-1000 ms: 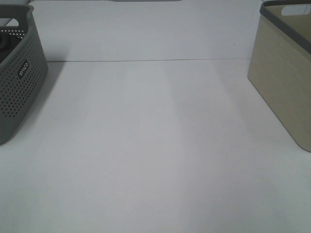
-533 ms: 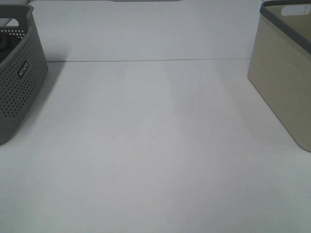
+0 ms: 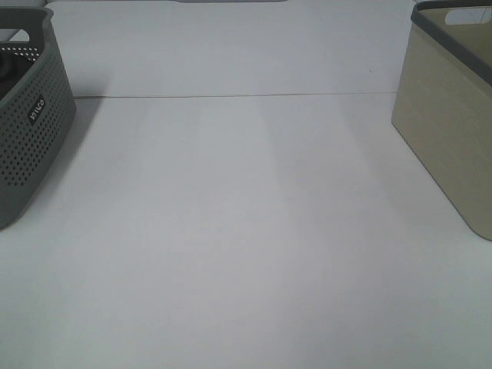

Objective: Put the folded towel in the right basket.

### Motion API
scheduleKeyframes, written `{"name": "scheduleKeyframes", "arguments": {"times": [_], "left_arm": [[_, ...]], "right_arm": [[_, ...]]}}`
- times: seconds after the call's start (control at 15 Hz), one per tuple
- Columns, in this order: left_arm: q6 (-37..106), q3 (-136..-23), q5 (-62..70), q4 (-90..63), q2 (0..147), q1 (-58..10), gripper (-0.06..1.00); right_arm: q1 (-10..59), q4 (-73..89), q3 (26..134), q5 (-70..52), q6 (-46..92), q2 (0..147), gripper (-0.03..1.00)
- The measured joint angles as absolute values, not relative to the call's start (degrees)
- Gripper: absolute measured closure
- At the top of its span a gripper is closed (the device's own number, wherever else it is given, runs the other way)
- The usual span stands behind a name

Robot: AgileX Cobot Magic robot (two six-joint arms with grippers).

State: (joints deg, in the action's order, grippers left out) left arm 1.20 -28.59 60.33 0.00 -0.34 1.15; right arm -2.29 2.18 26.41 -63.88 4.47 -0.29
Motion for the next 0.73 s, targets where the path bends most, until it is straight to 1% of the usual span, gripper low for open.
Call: {"name": "scheduleKeyframes", "arguments": {"times": [0.73], "left_arm": [[1.2,-28.59,60.33,0.0,-0.34,1.15,-0.05]], "right_arm": [[-2.29,2.12,26.41,-63.43,3.72,-0.29,0.02]]}}
